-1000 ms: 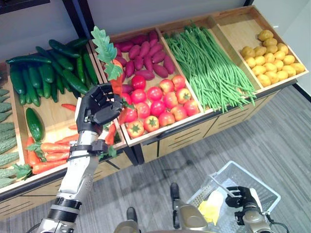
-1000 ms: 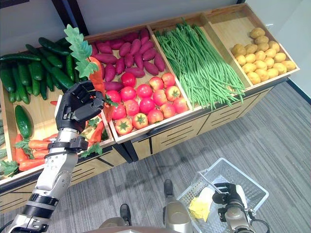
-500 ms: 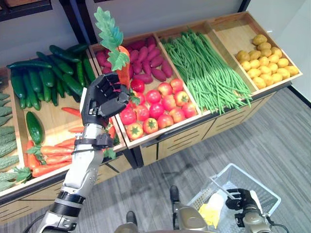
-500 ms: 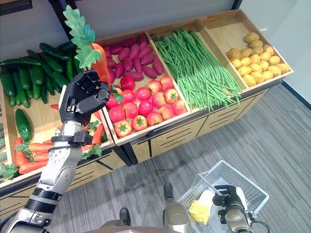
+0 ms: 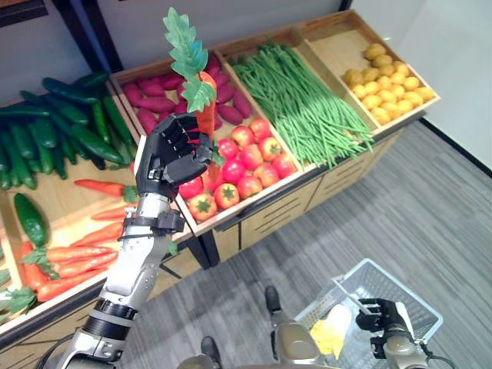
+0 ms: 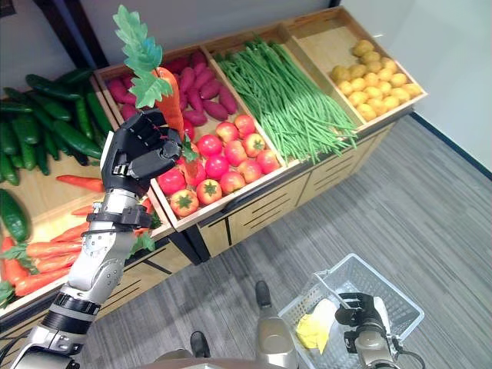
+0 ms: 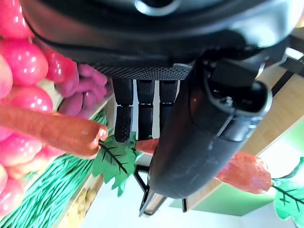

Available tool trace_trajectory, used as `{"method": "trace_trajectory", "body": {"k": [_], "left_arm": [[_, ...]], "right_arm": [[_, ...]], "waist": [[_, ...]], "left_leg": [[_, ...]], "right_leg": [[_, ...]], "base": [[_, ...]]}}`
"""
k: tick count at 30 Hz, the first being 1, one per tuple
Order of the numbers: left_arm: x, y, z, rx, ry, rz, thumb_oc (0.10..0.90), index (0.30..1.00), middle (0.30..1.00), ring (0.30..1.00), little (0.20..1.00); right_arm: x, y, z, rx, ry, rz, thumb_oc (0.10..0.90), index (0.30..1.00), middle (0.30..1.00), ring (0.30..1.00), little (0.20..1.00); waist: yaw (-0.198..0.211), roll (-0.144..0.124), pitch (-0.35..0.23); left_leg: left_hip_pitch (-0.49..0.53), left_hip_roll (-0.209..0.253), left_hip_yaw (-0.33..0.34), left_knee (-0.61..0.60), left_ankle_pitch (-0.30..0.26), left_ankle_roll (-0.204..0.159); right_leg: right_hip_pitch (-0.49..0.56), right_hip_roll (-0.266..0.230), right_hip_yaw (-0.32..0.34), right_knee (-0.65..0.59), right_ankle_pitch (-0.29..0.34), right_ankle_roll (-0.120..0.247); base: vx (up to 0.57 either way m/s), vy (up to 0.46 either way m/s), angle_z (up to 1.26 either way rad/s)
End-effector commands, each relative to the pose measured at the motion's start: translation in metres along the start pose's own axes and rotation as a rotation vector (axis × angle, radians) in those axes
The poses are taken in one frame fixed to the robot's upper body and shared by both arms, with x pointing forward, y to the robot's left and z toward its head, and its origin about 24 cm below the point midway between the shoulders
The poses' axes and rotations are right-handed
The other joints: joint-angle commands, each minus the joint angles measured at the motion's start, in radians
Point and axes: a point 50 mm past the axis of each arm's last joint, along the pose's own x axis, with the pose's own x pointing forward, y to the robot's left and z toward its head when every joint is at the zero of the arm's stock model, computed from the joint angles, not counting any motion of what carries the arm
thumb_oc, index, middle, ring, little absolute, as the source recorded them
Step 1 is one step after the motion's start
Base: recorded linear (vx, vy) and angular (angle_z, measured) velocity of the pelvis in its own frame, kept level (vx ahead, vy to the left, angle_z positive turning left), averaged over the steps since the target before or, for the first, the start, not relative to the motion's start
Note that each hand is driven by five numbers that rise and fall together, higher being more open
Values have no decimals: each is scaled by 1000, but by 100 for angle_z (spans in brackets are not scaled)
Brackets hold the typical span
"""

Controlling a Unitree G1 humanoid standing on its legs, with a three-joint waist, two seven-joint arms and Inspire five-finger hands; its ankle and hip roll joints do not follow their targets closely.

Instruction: Get the vegetables into the basket

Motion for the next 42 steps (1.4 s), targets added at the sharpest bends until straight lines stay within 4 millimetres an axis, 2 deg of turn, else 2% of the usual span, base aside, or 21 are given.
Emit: {"method": "trace_trajectory", "body": {"k": [1, 2, 4, 5, 9, 14, 16, 21, 28, 31, 32, 34, 35, 38, 40, 42], "left_arm": [[30, -15, 61, 16, -323, -100, 400, 300, 300, 300, 300], [31, -13, 60, 23, -317, -89, 400, 300, 300, 300, 300], [31, -12, 62, 25, -319, -88, 400, 300, 300, 300, 300], [31, -12, 62, 26, -319, -88, 400, 300, 300, 300, 300], [30, -11, 67, 53, -334, -87, 400, 300, 300, 300, 300], [30, -6, 73, 84, -351, -71, 400, 300, 300, 300, 300], [30, -5, 74, 94, -357, -70, 400, 300, 300, 300, 300], [30, -7, 72, 89, -351, -73, 400, 300, 300, 300, 300], [30, -10, 67, 66, -331, -77, 400, 300, 300, 300, 300], [29, -13, 61, 25, -311, -79, 400, 300, 300, 300, 300], [29, -13, 60, 18, -311, -79, 400, 300, 300, 300, 300], [27, -14, 59, 1, -312, -74, 400, 300, 300, 300, 300], [25, -13, 60, 4, -321, -64, 400, 300, 300, 300, 300], [20, -7, 63, 17, -341, -28, 400, 300, 300, 300, 300], [18, -7, 64, 11, -346, -28, 400, 300, 300, 300, 300], [17, -12, 65, -8, -348, -52, 400, 300, 300, 300, 300]], "right_arm": [[1, -14, -4, -65, -4, -13, 400, 300, 300, 300, 300], [2, -13, -1, -58, -14, -12, 400, 300, 300, 300, 300], [2, -12, -1, -59, -14, -11, 400, 300, 300, 300, 300], [2, -12, -1, -59, -15, -10, 400, 300, 300, 300, 300], [2, -10, 3, -67, -34, -2, 400, 300, 300, 300, 300], [2, -7, 8, -74, -50, 8, 400, 300, 300, 300, 300], [1, -5, 3, -72, -40, 12, 400, 300, 300, 300, 300], [-3, -12, -11, -68, -2, -5, 400, 300, 300, 300, 300], [-5, -29, -23, -57, 29, -56, 400, 300, 300, 300, 300], [-4, -41, -22, -66, 10, -87, 400, 300, 300, 300, 300], [-3, -45, -21, -67, 8, -98, 400, 300, 300, 300, 300], [-2, -51, -19, -74, 8, -117, 400, 300, 300, 300, 300], [0, -53, -16, -80, 4, -127, 400, 300, 300, 300, 300], [2, -54, -14, -103, 15, -129, 400, 300, 300, 300, 300], [3, -53, -13, -112, 14, -122, 400, 300, 300, 300, 300], [2, -52, -16, -104, 23, -119, 400, 300, 300, 300, 300]], "waist": [[1, 35, 1], [9, 45, 4], [20, 57, -1], [20, 56, -3], [51, 79, -23], [84, 53, -42], [85, 45, -52], [73, 52, -59], [60, 74, -50], [53, 89, -27], [56, 92, -20], [68, 97, -9], [83, 100, -7], [100, 99, -18], [97, 106, -24], [84, 113, -32]], "left_leg": [[-34, 63, -59, 103, -99, -15], [-44, 63, -40, 100, -91, -1], [-56, 69, -27, 88, -74, 7], [-59, 69, -26, 87, -71, 7], [-85, 92, 14, 55, -34, 12], [-93, 94, 59, 47, -19, -5], [-97, 102, 77, 60, -12, -16], [-108, 135, 83, 71, 19, -47], [-117, 181, 64, 89, 71, -92], [-150, 222, 23, 179, 83, -123], [-158, 221, -10, 204, 79, -128], [-165, 201, -124, 204, 86, -136], [-169, 175, -220, 192, 78, -137], [-186, 150, -373, 147, 49, -126], [-176, 150, -398, 111, 47, -115], [-156, 152, -364, 76, 49, -103]], "right_leg": [[-48, -81, -44, 131, 28, 98], [-43, -90, -104, 190, -38, 88], [-27, -82, -146, 268, -95, 65], [-31, -82, -144, 267, -92, 64], [10, -79, -201, 411, -169, 43], [90, -102, -268, 291, -156, 58], [119, -85, -282, 226, -195, 53], [173, -48, -299, 132, -270, 27], [217, -2, -316, 89, -298, -8], [243, 26, -310, 68, -309, -41], [247, 29, -304, 68, -312, -47], [239, 33, -278, 76, -310, -52], [225, 33, -251, 81, -304, -50], [180, 39, -175, 89, -283, -47], [165, 44, -150, 95, -274, -43], [163, 32, -150, 95, -273, -33]], "base": [[-205, 216, -71], [-222, 209, -62], [-143, 106, -49], [-84, 35, -33], [-113, 11, -25], [-30, -94, -38], [-7, -190, -14], [-36, -184, -27], [-42, -196, -9], [-78, -255, 10], [-45, -123, 2], [-45, -29, -31], [-43, 6, -49], [-7, 18, -63], [5, 91, -74], [-1, 203, -66]]}}
